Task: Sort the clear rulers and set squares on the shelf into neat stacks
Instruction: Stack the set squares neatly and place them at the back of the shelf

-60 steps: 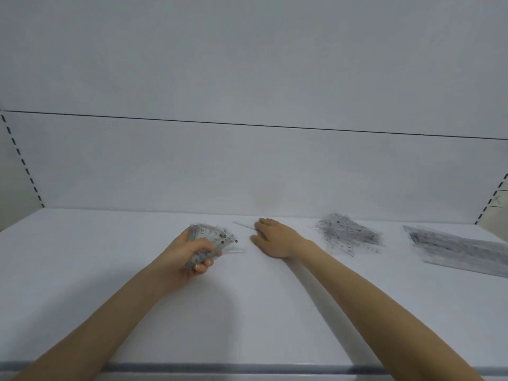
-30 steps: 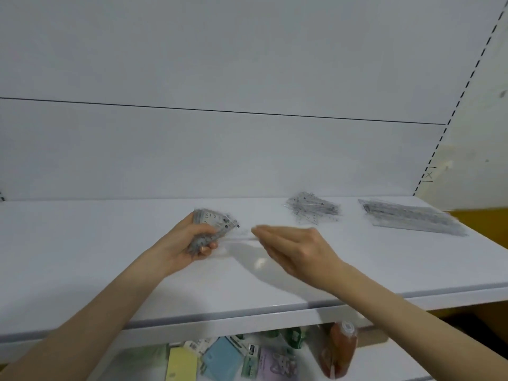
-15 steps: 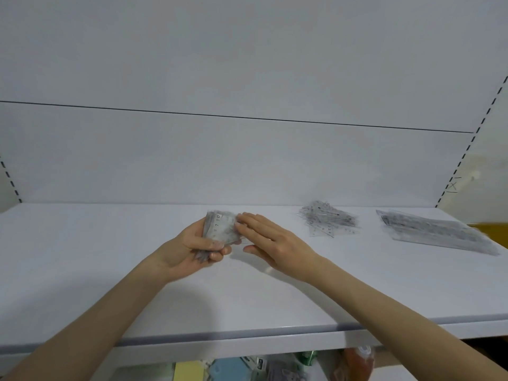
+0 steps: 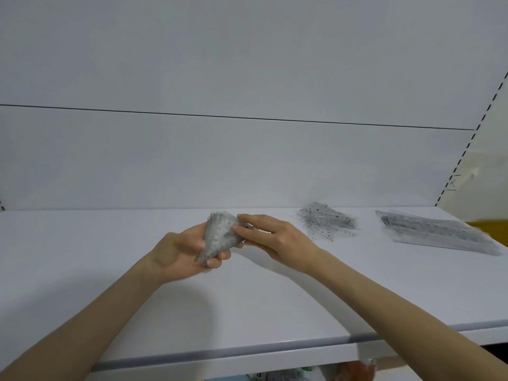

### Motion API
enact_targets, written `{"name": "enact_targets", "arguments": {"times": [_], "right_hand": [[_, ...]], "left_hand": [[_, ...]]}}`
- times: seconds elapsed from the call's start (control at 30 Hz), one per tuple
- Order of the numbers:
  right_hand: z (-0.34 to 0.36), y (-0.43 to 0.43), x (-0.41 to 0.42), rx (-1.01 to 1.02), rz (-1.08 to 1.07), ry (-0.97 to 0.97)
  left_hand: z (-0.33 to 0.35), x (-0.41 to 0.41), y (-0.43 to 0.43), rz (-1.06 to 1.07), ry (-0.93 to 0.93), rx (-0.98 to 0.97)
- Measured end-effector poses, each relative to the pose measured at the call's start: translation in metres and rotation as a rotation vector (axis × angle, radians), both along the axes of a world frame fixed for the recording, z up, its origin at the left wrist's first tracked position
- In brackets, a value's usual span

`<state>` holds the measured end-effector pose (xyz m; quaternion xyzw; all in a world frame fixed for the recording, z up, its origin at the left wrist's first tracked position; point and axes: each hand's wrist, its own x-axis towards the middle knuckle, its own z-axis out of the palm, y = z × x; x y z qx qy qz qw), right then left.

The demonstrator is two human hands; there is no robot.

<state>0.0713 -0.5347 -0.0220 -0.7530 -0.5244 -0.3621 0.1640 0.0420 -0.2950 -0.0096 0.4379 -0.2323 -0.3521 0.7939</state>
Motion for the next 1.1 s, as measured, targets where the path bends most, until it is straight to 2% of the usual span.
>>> {"name": "enact_targets", "arguments": {"times": [0.07,0.13,0.2,0.23,0.33,0.4,0.67,0.8,1.0,1.1], "right_hand": [[-0.002,-0.001,0.002,-0.005,-0.022,-0.024],[-0.003,0.001,0.003,-0.010,-0.036,-0.032],[-0.002,0.003,0.003,-0.009,-0.045,0.018],[0.000,0.004,0.000,-0.013,-0.062,0.111],[0.016,0.013,-0.009,-0.061,-0.194,0.600],[0.026,0.021,-0.006,-0.175,-0.307,0.736],[0.033,0.042,0.018,-0.359,-0.523,0.831],[0.032,0.041,0.032,-0.282,-0.555,0.914],[0.038,0.046,0.056,-0.305,-0.620,1.017],[0.037,0.052,0.060,-0.343,-0.644,1.029]], "left_hand": [[0.001,0.002,-0.004,0.053,0.008,0.078],[0.000,0.004,-0.011,0.168,-0.095,0.234],[-0.002,0.006,-0.015,0.209,-0.107,0.282],[-0.002,0.008,-0.016,0.207,-0.088,0.284],[-0.003,0.015,-0.011,0.182,-0.067,0.339],[-0.003,0.020,-0.009,0.147,-0.057,0.367],[-0.004,0.046,-0.009,0.005,-0.088,0.544],[0.000,0.061,-0.010,0.109,-0.134,0.640],[0.012,0.076,-0.017,0.284,-0.432,0.950],[0.013,0.080,-0.019,0.312,-0.418,1.032]]}}
